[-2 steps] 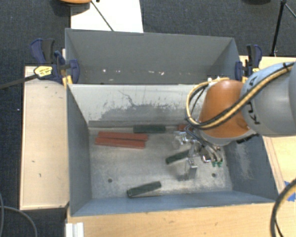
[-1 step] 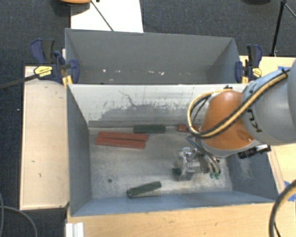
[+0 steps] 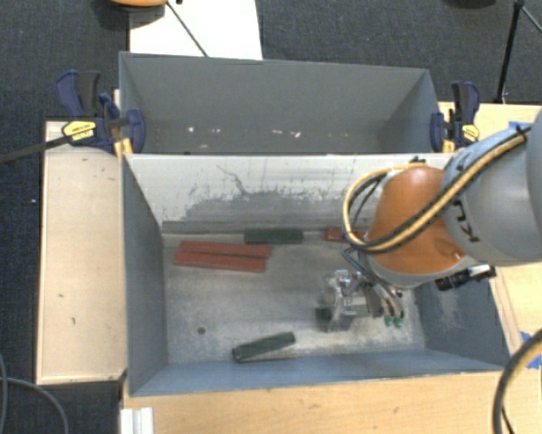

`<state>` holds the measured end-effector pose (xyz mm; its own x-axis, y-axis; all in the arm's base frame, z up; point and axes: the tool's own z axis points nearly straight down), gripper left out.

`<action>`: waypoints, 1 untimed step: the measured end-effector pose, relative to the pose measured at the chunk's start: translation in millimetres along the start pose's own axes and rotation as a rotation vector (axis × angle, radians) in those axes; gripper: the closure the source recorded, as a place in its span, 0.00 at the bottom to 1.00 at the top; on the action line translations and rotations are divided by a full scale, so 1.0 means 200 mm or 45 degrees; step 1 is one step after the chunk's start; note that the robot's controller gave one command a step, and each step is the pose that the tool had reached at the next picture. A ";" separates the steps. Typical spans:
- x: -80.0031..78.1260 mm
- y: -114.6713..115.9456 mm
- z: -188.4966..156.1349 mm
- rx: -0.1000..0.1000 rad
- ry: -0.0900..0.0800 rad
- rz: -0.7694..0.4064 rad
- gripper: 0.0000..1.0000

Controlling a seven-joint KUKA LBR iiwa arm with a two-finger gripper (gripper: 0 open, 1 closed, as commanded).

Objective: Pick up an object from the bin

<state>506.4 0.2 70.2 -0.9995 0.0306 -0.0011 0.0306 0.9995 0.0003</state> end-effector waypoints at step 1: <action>0.00 0.00 -0.01 0.000 0.001 -0.001 1.00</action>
Offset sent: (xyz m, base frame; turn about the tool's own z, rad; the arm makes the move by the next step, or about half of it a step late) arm -0.0001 0.0000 0.0260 0.0000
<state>505.9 0.2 72.5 -0.9995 0.0301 -0.0001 0.0301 0.9995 0.0003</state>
